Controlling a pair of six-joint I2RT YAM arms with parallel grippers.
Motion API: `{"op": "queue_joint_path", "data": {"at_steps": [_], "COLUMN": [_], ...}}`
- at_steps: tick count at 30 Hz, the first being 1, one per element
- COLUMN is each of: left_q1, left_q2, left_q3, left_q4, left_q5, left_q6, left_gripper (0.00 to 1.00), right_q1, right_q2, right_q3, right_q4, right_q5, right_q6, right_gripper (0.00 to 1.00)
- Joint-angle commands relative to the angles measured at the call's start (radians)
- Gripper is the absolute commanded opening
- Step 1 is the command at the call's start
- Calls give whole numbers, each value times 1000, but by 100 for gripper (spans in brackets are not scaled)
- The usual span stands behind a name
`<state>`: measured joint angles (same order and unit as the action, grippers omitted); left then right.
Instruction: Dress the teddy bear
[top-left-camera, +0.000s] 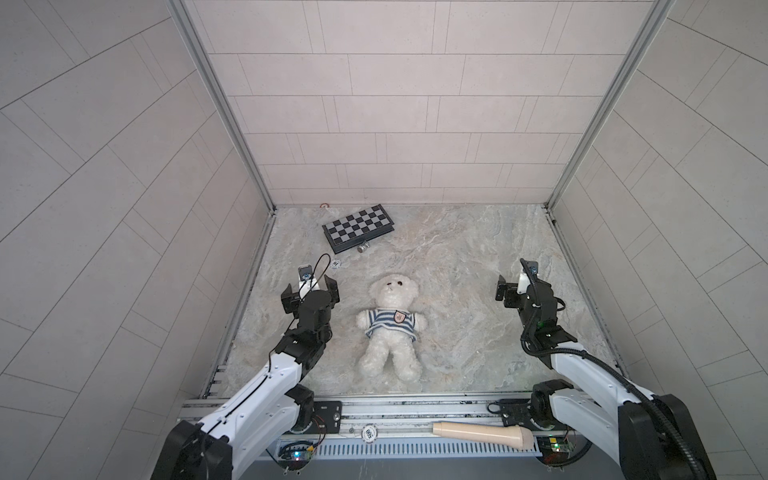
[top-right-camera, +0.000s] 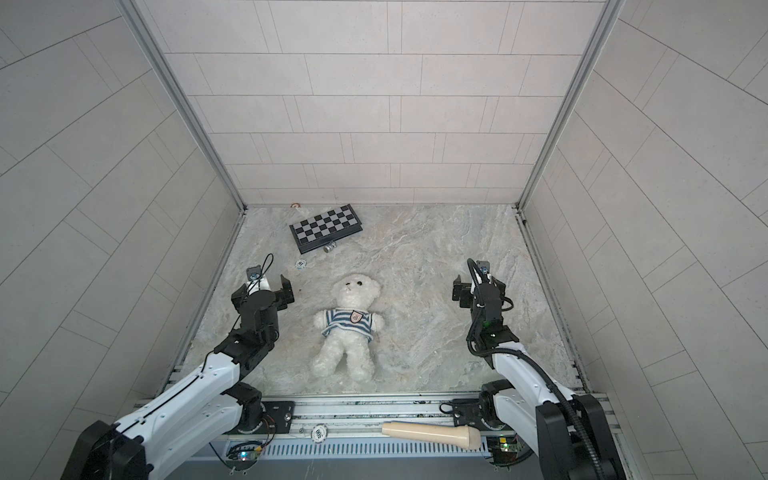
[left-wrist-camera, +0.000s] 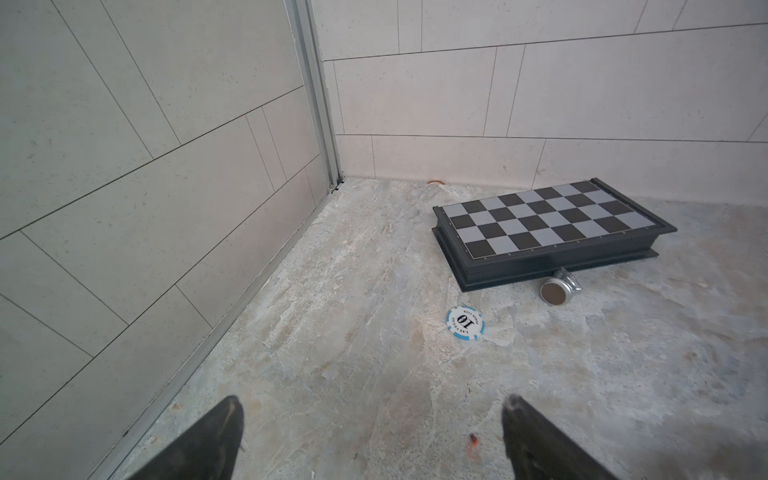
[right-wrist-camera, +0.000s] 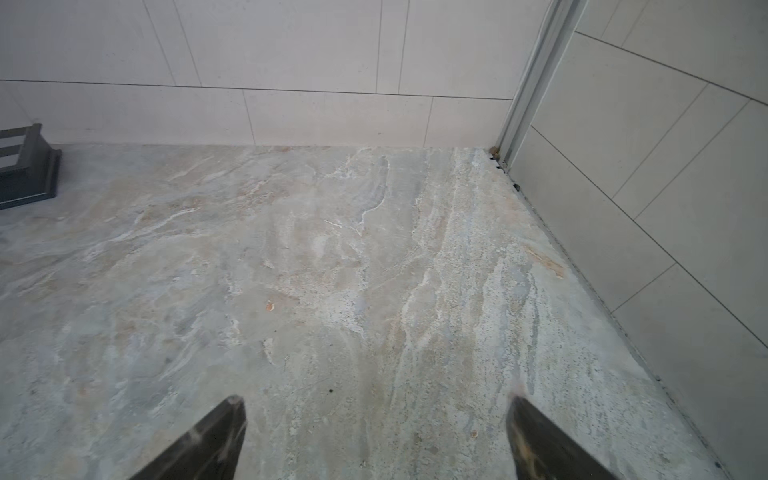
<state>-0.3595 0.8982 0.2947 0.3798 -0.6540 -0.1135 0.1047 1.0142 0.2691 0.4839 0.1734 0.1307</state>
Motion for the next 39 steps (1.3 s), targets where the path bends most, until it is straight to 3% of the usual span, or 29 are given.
{"op": "queue_joint_path", "data": {"at_steps": [1, 11, 18, 25, 27, 34, 39], "left_q1": [30, 109, 152, 178, 180, 235, 239], "left_q2": [69, 315, 372, 526, 572, 566, 562], "left_q3": [-36, -69, -55, -48, -40, 44, 38], "left_q4": [187, 543, 611, 756, 785, 604, 609], "left_q5": [3, 90, 167, 224, 231, 291, 295], "left_q6": [53, 134, 148, 149, 155, 103, 103], "left_gripper": [100, 100, 100, 100, 100, 100, 100], "right_q1": [-36, -71, -79, -80, -80, -79, -73], "right_q2": [54, 296, 415, 581, 575, 571, 573], "right_q3": [-15, -32, -2, -11, 2, 67, 74], "right_q4": [127, 421, 527, 700, 671, 543, 531], "right_q5": [10, 7, -22, -28, -23, -25, -9], "right_q6": [-6, -12, -57, -57, -56, -61, -67], "right_gripper": [100, 100, 99, 99, 99, 100, 100]}}
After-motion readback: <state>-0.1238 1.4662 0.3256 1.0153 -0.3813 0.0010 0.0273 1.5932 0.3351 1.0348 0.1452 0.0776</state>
